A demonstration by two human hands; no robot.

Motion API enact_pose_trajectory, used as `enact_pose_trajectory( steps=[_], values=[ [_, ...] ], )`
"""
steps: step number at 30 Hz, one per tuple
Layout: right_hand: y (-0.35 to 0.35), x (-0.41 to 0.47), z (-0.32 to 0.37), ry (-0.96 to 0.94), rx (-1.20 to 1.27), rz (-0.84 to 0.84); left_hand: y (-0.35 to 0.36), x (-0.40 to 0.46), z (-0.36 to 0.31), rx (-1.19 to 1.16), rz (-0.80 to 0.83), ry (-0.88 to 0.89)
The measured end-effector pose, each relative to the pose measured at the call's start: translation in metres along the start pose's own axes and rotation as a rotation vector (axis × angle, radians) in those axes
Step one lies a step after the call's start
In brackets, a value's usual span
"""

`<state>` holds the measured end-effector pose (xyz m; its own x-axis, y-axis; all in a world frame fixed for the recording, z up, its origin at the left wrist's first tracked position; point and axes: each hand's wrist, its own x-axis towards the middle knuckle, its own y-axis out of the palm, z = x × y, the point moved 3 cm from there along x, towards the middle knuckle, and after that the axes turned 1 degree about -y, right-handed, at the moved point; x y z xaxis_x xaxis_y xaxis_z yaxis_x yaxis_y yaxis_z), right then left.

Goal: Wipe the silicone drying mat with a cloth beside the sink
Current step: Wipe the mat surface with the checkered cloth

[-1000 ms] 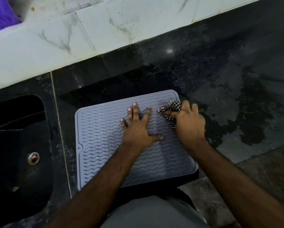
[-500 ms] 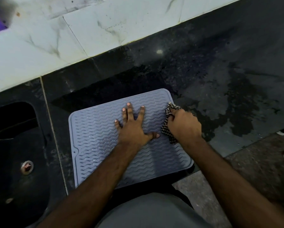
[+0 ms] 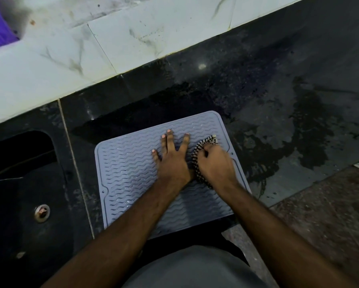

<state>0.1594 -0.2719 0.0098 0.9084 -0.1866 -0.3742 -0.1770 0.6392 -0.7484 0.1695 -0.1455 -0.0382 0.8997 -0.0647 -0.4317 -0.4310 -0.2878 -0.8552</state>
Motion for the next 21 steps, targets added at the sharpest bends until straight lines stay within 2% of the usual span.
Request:
enact_pose_trajectory(
  steps=[4, 9, 12, 15, 17, 19, 21],
  values=[
    [-0.001, 0.003, 0.005, -0.009, -0.064, 0.019, 0.003, 0.0, 0.003, -0.001, -0.005, 0.018],
    [0.001, 0.009, 0.007, -0.001, 0.093, 0.119, 0.006, 0.001, 0.003, 0.0, -0.029, 0.033],
    [0.009, 0.009, 0.01, -0.024, 0.096, 0.139, 0.004, -0.003, 0.003, -0.041, -0.044, 0.045],
    [0.013, 0.007, 0.011, -0.038, 0.119, 0.153, -0.004, -0.008, 0.017, -0.317, -0.072, 0.118],
    [0.014, 0.008, 0.005, 0.021, 0.226, 0.164, -0.017, -0.018, 0.044, -0.472, -0.12, 0.187],
    [0.018, 0.005, -0.001, 0.083, 0.311, 0.166, -0.029, -0.029, 0.076, -0.331, -0.238, 0.207],
    [0.024, 0.001, 0.0, 0.071, 0.283, 0.143, -0.031, -0.036, 0.1, -0.158, -0.239, 0.163]
  ],
)
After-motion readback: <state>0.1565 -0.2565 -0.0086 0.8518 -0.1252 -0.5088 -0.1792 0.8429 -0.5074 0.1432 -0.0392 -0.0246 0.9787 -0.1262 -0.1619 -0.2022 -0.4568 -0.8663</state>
